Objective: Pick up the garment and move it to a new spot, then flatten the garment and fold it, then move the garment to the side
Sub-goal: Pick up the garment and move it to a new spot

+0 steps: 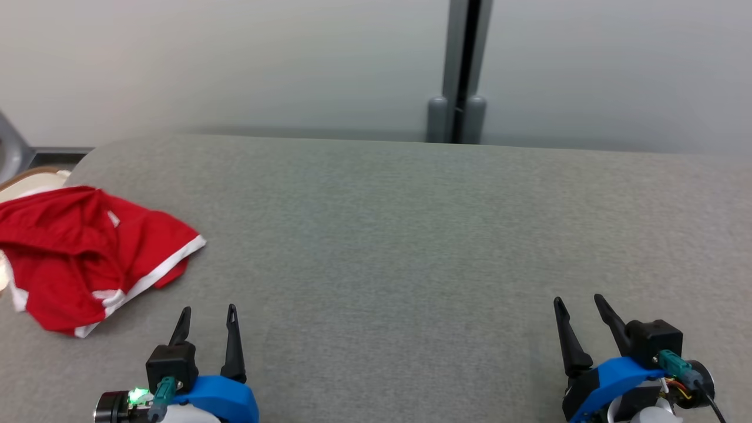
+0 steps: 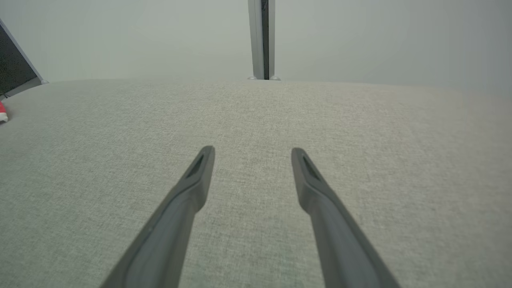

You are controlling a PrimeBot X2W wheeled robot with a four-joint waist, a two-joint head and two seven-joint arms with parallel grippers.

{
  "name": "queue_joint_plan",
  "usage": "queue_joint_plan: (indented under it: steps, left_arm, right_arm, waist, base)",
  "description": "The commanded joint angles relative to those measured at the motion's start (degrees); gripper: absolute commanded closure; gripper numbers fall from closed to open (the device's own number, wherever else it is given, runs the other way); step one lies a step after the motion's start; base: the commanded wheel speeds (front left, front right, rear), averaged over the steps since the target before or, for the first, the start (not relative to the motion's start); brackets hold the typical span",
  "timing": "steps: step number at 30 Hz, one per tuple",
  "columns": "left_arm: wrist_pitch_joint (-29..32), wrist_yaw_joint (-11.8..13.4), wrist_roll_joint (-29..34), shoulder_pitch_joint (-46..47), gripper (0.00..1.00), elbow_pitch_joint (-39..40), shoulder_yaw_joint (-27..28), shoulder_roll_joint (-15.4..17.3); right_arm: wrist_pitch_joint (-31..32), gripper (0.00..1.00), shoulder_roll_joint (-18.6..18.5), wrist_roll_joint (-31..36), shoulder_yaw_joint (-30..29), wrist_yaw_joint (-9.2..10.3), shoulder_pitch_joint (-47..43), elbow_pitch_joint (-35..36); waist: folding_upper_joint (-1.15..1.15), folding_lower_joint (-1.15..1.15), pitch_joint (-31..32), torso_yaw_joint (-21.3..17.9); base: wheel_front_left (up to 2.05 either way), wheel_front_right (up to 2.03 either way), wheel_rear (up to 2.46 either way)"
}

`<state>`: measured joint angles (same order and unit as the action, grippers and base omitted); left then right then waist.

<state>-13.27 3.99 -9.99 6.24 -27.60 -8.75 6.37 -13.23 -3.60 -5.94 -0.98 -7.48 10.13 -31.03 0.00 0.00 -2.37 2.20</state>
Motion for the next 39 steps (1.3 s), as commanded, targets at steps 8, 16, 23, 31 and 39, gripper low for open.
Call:
queue_joint_plan:
  steps: [8,16,23,31,39]
  left_arm:
    - [-1.23,0.36,3.77,-0.15,0.00,-1.65,1.96,-0.48]
    - [-2.07,-1.65,4.17,-1.31,0.00,-2.97,5.38,-0.97]
    - [-2.01,-5.23,3.15,-0.88,0.00,-2.70,9.06,-1.32]
    - [-2.01,-9.92,-0.13,7.43,0.00,-4.35,13.21,-0.94]
    - [-1.97,-11.33,-1.39,22.98,0.00,-8.48,15.05,3.96]
  right_arm:
    - [-1.28,0.00,-0.34,3.87,2.11,-0.02,1.52,-1.38]
    - [-2.07,0.00,0.07,5.48,6.39,-0.02,2.93,-3.91]
    - [-2.00,0.00,-0.64,4.00,8.70,-0.02,4.84,-5.30]
    - [-2.00,0.00,-3.33,2.92,10.44,-0.02,7.76,-6.98]
    - [-1.67,0.00,-6.49,2.31,12.34,0.06,11.16,-7.11]
  waist:
    - [0.00,0.00,-1.90,11.06]
    - [0.00,0.00,-3.09,21.94]
    - [0.00,0.00,-4.37,25.15]
    - [0.00,0.00,-9.39,22.98]
    - [0.00,0.00,-16.77,17.52]
  base:
    - [0.00,0.00,0.00]
    - [0.00,0.00,0.00]
    - [0.00,0.00,0.00]
    - [0.00,0.00,0.00]
    - [0.00,0.00,0.00]
